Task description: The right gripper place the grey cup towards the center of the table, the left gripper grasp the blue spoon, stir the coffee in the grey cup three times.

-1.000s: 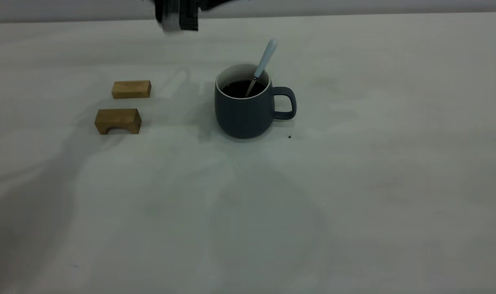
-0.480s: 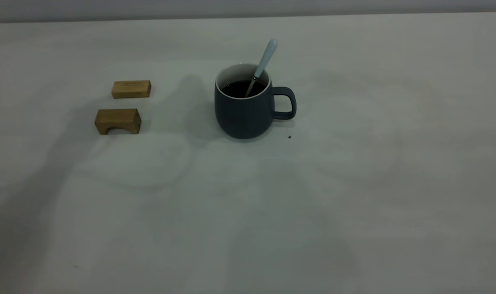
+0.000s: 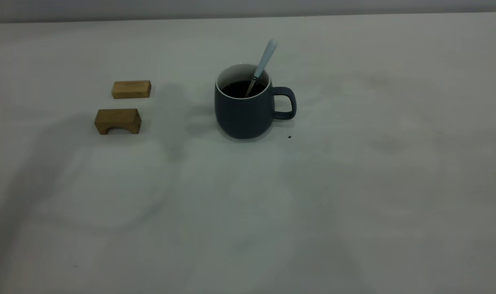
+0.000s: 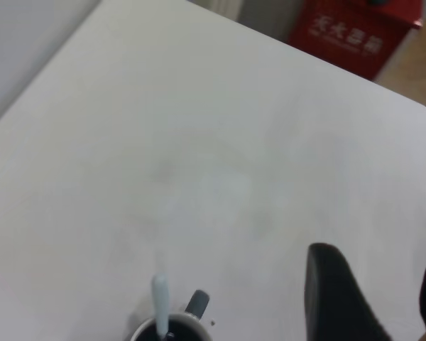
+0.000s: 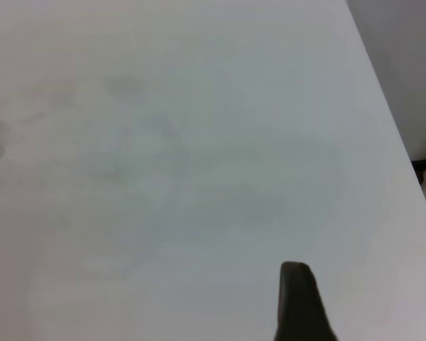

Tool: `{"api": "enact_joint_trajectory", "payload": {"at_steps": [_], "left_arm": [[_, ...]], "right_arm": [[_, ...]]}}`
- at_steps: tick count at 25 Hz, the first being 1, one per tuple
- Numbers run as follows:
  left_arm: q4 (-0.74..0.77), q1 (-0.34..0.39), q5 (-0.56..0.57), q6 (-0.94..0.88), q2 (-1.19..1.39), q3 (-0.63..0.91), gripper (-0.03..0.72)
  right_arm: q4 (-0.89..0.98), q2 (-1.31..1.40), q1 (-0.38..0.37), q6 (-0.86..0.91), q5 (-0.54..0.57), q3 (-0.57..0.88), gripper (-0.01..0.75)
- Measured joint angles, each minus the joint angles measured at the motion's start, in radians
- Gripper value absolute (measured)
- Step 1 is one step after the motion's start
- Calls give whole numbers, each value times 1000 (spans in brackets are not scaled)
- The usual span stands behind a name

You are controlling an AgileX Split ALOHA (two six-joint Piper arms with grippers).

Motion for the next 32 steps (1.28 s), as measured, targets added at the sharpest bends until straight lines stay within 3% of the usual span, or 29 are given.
{"api": "enact_joint_trajectory", "payload": {"at_steps": [4,8,10,18,24,32], "left_arm": [[133,3,-58,-215,-93,3,238],[392,3,-58,-478,-208,4,131],[521,3,-37,-645,-265,4,112],[971,3,130,-1200,-498,77,108],[1175,3,149,-1356,-724,309,114],[1227,4,166,-1438,-1009,599,127]], "right_arm": [[0,0,0,0,0,0,511],[0,0,0,0,0,0,511],[0,0,0,0,0,0,511],[0,0,0,0,0,0,511],[0,0,0,0,0,0,511],[0,0,0,0,0,0,511]]}}
